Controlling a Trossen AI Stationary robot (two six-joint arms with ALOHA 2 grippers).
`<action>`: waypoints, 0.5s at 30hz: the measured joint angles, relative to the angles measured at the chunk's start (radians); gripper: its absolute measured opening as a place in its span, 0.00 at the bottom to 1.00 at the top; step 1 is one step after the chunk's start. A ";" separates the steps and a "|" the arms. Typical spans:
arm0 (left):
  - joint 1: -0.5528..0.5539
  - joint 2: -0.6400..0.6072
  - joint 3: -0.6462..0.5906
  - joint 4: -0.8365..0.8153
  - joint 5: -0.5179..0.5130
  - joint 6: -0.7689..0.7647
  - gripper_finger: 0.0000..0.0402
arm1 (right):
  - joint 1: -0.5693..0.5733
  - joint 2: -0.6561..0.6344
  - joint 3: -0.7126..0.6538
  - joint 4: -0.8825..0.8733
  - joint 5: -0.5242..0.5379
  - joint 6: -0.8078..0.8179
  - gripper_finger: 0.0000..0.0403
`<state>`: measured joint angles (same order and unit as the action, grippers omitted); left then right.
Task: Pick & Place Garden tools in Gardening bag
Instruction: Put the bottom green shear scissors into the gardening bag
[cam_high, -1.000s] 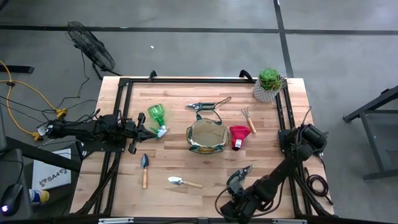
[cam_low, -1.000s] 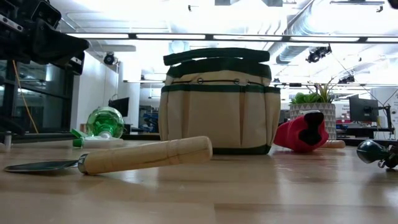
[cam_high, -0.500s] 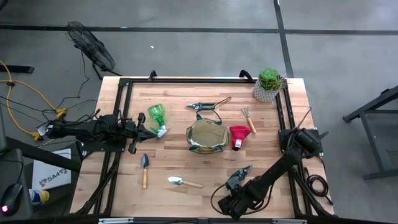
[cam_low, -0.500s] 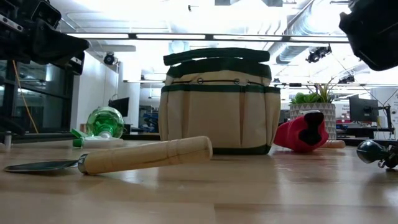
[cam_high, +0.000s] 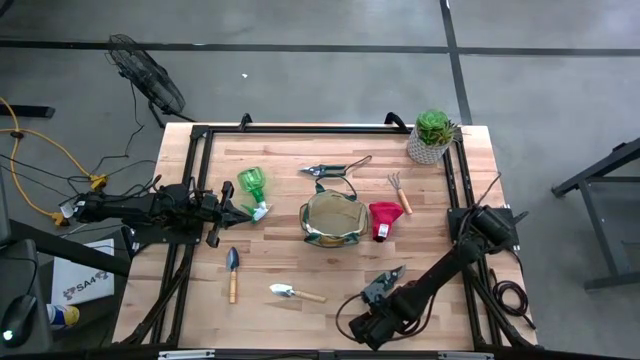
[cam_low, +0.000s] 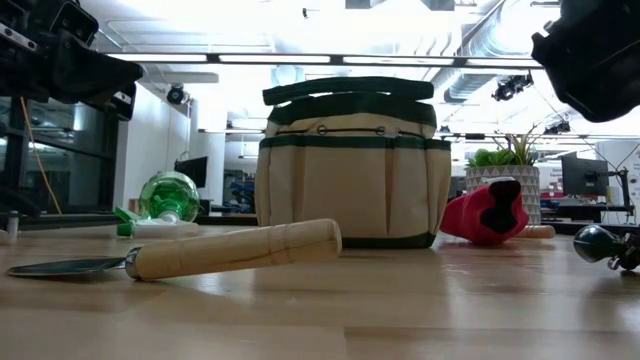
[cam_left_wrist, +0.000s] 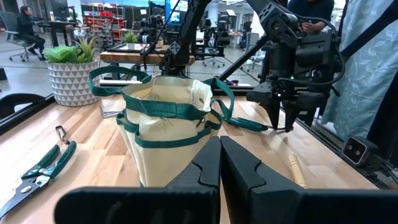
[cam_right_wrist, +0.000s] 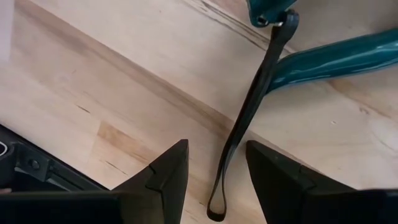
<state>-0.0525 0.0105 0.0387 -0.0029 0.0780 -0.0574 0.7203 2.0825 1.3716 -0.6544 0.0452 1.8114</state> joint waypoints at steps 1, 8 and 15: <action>0.000 0.000 0.000 0.000 0.000 0.000 0.00 | -0.001 0.004 0.000 -0.001 -0.002 0.000 0.39; 0.000 0.000 0.000 0.000 0.000 0.000 0.00 | -0.009 0.007 0.000 -0.047 0.019 -0.014 0.33; 0.000 0.000 0.000 0.000 0.000 0.000 0.00 | -0.032 0.007 -0.001 -0.063 0.006 -0.067 0.21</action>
<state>-0.0525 0.0105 0.0387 -0.0029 0.0780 -0.0571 0.6885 2.0898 1.3704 -0.7173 0.0515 1.7449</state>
